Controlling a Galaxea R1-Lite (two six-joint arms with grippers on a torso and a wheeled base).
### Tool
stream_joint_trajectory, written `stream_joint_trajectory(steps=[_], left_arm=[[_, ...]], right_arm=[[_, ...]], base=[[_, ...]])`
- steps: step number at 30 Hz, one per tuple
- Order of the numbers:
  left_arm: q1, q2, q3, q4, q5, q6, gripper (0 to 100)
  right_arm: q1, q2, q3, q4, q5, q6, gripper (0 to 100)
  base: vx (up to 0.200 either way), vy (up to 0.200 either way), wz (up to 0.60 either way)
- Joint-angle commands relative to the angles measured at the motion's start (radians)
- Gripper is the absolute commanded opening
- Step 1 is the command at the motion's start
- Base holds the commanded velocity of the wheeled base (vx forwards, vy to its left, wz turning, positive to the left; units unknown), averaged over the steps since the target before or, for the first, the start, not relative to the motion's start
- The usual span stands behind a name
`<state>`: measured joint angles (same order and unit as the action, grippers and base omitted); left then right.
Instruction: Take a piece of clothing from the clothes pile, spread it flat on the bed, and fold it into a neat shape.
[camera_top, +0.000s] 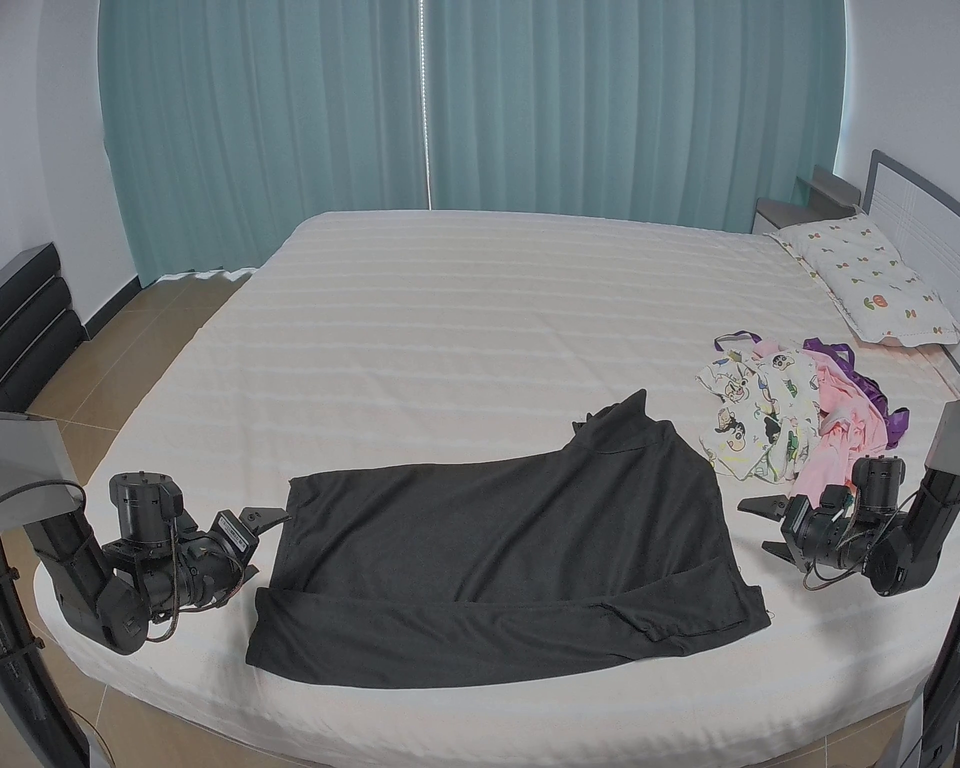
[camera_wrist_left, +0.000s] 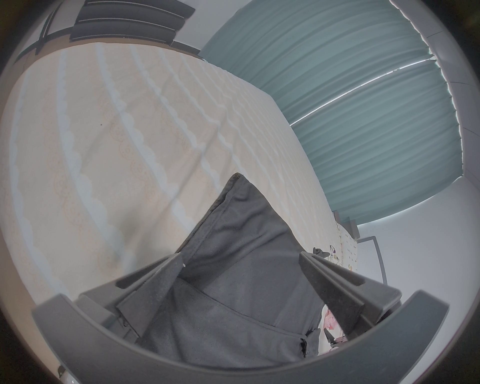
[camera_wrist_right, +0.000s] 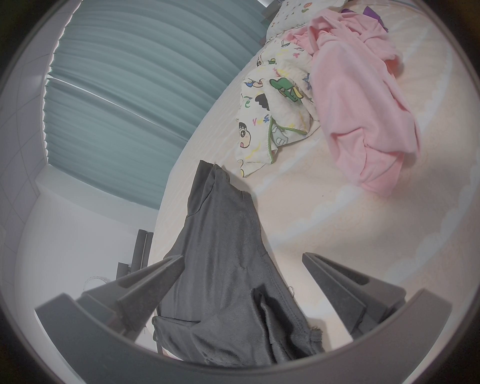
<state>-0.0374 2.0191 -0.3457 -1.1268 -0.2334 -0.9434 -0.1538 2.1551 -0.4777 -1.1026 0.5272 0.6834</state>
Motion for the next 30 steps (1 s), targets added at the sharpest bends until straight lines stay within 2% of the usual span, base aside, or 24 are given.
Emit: stream_joint_trajectory(steps=[1,8,14,15,17,19,20,23,25,27,28,30], left_arm=[[0.001,-0.002,0.001,-0.001,0.0,-0.002,100],[-0.022,-0.003,0.005,-0.001,0.013,-0.005,100],[-0.032,-0.022,0.001,-0.001,0.025,-0.057,100],[-0.032,-0.025,-0.001,-0.001,0.028,-0.058,100],[-0.038,-0.025,-0.002,-0.001,0.029,-0.058,100],[-0.039,-0.025,-0.002,-0.001,0.029,-0.058,100],[-0.048,-0.027,-0.006,-0.001,0.037,-0.058,100],[-0.055,-0.022,-0.004,-0.001,0.086,-0.06,100],[-0.053,-0.02,-0.004,-0.001,0.092,-0.064,100],[-0.053,-0.02,-0.004,-0.001,0.089,-0.064,100],[-0.053,-0.017,-0.006,-0.001,0.089,-0.064,100],[-0.053,-0.016,-0.009,-0.001,0.089,-0.064,100]], right_arm=[[0.0,-0.003,0.001,0.0,0.0,0.002,100],[0.01,-0.041,0.019,0.001,-0.001,0.002,100],[0.039,-0.106,0.045,0.018,-0.021,0.019,100],[0.053,-0.139,0.067,0.02,-0.102,0.027,100],[0.065,-0.172,0.094,0.023,-0.185,0.03,100],[0.065,-0.173,0.096,0.023,-0.191,0.031,100],[0.073,-0.213,0.146,0.018,-0.256,0.054,100],[0.071,-0.302,0.195,0.018,-0.34,0.111,100],[0.068,-0.348,0.208,0.026,-0.397,0.131,100],[0.071,-0.36,0.214,0.029,-0.417,0.133,100],[0.076,-0.366,0.22,0.033,-0.447,0.133,100],[0.083,-0.362,0.223,0.033,-0.457,0.134,100]], base=[[0.0,0.0,0.0],[0.0,0.0,0.0],[0.0,0.0,0.0],[0.0,0.0,0.0],[0.0,0.0,0.0],[0.0,0.0,0.0],[0.0,0.0,0.0],[0.0,0.0,0.0],[0.0,0.0,0.0],[0.0,0.0,0.0],[0.0,0.0,0.0],[0.0,0.0,0.0]])
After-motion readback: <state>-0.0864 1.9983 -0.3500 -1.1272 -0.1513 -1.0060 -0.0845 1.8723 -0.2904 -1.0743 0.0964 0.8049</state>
